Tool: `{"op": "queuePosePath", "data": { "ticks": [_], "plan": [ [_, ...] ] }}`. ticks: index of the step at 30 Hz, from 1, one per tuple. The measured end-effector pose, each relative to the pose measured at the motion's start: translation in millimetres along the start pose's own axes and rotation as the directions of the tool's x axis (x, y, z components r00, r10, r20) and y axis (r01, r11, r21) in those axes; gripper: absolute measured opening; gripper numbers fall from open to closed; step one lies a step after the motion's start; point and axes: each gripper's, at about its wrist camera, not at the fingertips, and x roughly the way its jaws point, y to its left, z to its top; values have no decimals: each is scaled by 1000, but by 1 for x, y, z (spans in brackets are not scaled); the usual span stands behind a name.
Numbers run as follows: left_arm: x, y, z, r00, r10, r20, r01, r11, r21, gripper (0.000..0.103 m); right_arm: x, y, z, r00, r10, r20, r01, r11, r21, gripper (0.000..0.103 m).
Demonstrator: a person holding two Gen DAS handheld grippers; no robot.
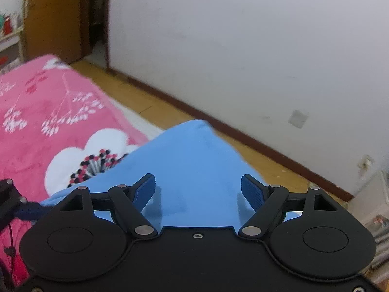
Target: Organize soft objects
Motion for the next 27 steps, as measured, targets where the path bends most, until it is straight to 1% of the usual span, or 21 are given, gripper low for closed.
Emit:
{"op": "queuePosePath", "data": {
  "ticks": [2,3,4,5,7,9,10,11,12,13,14,15,19,21,22,24,26,27],
  "plan": [
    [10,-9,-4,999,23,-32,-21,998,66,90,19,9,-2,999,9,-39,-10,1000,-25,77],
    [12,-11,-4,999,32,-39,-29,997,66,91,24,11,-4,999,3,-40,-4,1000,-31,78],
    [13,-11,-4,998,37,-44,-35,998,59,92,26,9,-5,999,4,-38,-5,1000,-27,80],
    [14,-9,-4,998,42,-44,-40,998,43,93,28,7,-6,999,7,-37,-8,1000,-22,86],
    [13,-4,-4,997,59,-46,-58,998,17,94,29,-4,-4,999,13,-52,-12,1000,24,89],
    [11,2,-5,996,67,-52,-67,998,-14,94,28,-15,-2,997,19,-70,-14,997,82,89],
    [10,4,-5,996,70,-56,-71,997,-27,94,25,-20,-2,997,0,-74,8,995,101,88],
    [10,5,-5,996,71,-61,-73,997,-34,94,21,-23,-2,997,-31,-72,38,994,98,87],
    [9,6,-4,995,71,-65,-74,996,-43,94,17,-25,-3,997,-45,-67,51,995,90,86],
    [8,6,-3,995,69,-68,-73,996,-56,94,10,-28,-4,996,-69,-56,73,994,81,81],
    [7,7,-2,995,69,-69,-74,995,-72,94,3,-31,-4,994,-97,-45,100,992,72,80],
    [5,8,-1,995,69,-66,-75,994,-82,94,-3,-34,-5,994,-107,-38,110,992,70,80],
    [0,8,3,996,82,-44,-85,993,-80,94,-18,-40,-11,999,-44,-15,45,995,84,80],
    [0,7,2,997,75,-21,-76,994,-74,94,-15,-36,-16,1000,-5,-25,7,997,77,80],
    [0,7,1,998,68,-10,-68,995,-72,94,-10,-32,-19,999,19,-37,-17,998,55,80],
    [3,5,-1,998,57,-6,-58,997,-54,94,3,-23,-27,997,26,-75,-25,1000,17,81],
    [9,2,-5,998,66,-18,-67,998,-23,94,13,-24,-38,998,33,-44,-31,998,59,88],
    [10,2,-6,998,65,-19,-66,998,-13,94,14,-28,-39,998,45,-42,-41,996,83,88]
  ]
}}
